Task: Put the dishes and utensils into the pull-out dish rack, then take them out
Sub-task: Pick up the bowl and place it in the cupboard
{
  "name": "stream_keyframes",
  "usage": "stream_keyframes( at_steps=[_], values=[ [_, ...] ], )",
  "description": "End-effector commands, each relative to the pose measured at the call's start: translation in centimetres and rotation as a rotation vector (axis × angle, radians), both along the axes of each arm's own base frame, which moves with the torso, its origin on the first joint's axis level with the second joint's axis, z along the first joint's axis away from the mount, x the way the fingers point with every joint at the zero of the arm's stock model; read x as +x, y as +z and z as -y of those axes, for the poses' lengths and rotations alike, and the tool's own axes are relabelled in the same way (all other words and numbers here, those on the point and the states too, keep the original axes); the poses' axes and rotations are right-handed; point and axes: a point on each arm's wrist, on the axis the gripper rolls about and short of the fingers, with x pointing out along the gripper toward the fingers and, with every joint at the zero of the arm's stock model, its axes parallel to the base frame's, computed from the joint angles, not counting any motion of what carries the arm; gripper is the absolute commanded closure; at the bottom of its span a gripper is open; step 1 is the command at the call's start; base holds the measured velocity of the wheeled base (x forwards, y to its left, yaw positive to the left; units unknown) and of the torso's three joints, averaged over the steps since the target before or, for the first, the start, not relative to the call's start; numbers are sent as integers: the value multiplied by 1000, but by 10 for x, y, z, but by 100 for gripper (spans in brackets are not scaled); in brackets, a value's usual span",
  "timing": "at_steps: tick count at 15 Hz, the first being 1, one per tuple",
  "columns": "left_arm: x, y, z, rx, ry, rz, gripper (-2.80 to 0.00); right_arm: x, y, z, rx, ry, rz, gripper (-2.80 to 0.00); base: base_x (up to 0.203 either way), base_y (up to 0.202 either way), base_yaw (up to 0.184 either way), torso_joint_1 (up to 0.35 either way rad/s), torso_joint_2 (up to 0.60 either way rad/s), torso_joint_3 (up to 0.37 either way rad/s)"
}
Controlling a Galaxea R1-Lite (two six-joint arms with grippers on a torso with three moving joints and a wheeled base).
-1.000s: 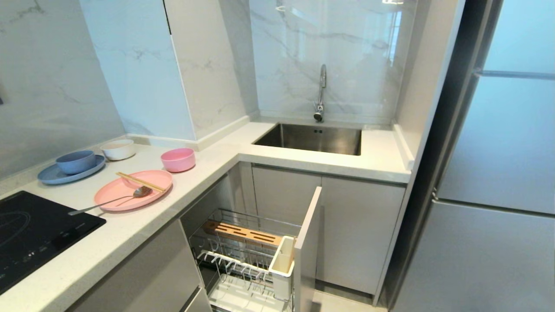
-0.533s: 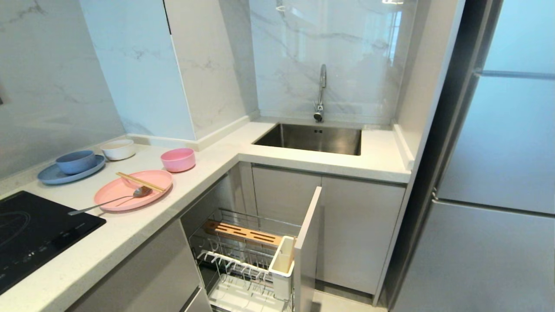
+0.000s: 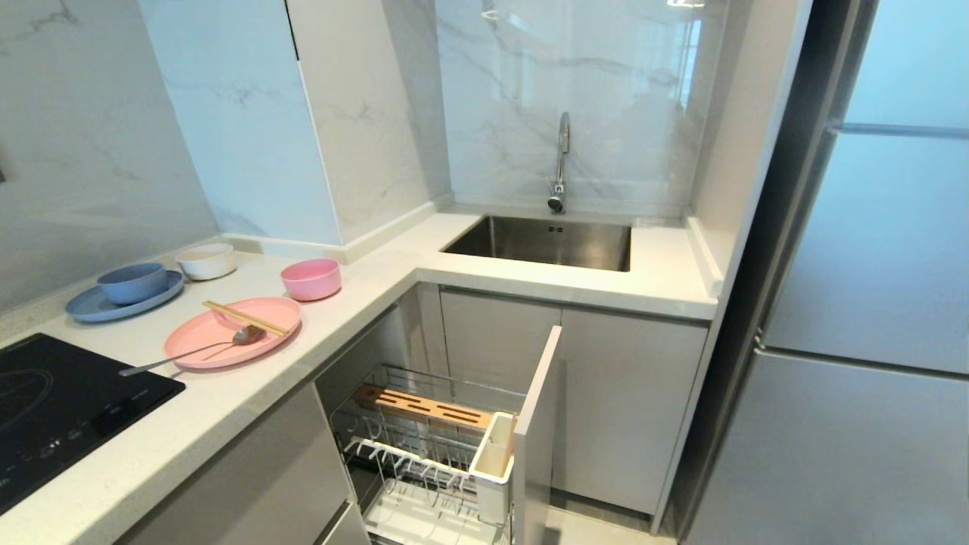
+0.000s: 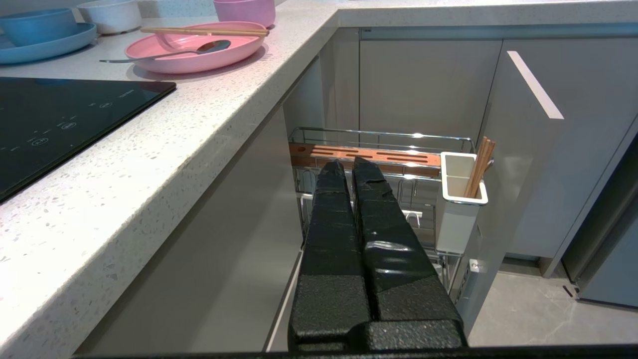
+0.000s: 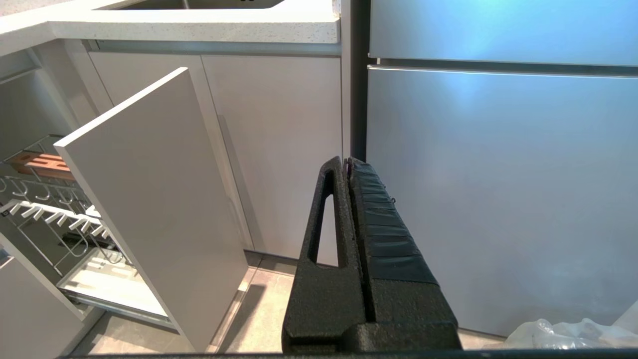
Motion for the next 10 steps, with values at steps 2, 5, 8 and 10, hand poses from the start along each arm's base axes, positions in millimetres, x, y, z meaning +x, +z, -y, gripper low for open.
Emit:
stream_keyframes(
  at_steps=[2,5,8,10],
  values=[
    [0,0,0,0,0,1,0,0,0,0,0,0,1,0,0,0,0,0,0,0],
    [0,0,0,5,-1,1,0,0,0,0,0,-1,1,0,0,0,0,0,0,0],
    [0,0,0,5,-1,1,0,0,0,0,0,1,0,0,0,0,0,3,1,-98],
    [0,0,0,5,-1,1,0,0,0,0,0,0,0,0,0,0,0,3,1,-179]
  ],
)
